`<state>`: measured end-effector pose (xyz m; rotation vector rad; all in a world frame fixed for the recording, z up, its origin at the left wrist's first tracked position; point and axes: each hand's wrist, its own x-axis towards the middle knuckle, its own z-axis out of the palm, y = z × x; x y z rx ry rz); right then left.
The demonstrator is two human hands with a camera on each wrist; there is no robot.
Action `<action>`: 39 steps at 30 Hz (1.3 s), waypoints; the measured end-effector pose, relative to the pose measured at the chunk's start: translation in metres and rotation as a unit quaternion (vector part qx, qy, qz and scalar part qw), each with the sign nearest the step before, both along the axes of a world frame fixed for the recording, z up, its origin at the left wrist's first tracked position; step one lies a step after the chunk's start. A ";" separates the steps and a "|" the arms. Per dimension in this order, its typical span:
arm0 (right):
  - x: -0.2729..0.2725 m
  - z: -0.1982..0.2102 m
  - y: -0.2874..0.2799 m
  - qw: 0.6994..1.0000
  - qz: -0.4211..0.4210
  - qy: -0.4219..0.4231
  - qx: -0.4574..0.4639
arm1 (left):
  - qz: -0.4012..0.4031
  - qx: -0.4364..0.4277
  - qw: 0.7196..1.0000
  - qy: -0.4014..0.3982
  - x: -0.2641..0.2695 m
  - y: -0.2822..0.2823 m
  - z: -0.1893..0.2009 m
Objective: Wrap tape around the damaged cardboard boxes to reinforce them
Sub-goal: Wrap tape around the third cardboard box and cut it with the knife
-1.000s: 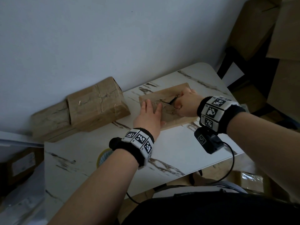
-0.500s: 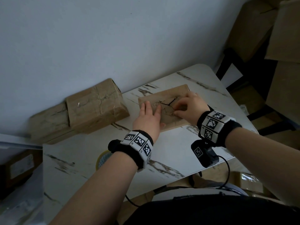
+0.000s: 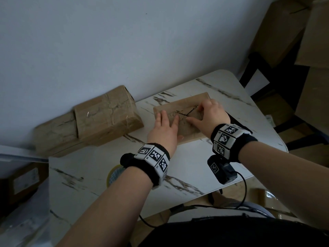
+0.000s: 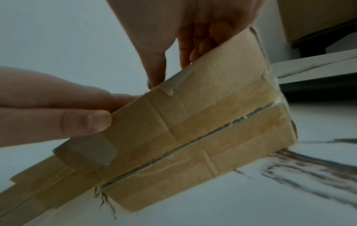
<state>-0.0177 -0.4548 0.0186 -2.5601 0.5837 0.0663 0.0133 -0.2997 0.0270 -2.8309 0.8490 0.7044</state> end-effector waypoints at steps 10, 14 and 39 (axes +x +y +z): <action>-0.002 0.004 0.006 1.000 -0.010 -0.014 0.019 | 0.034 -0.096 0.994 0.050 0.000 0.016 0.006; -0.002 0.012 0.032 0.996 0.015 -0.068 0.047 | 0.098 -0.174 0.980 0.003 -0.005 0.058 0.017; -0.037 -0.002 0.152 0.976 0.193 0.087 0.054 | 0.182 -0.193 0.964 0.031 -0.059 0.194 -0.014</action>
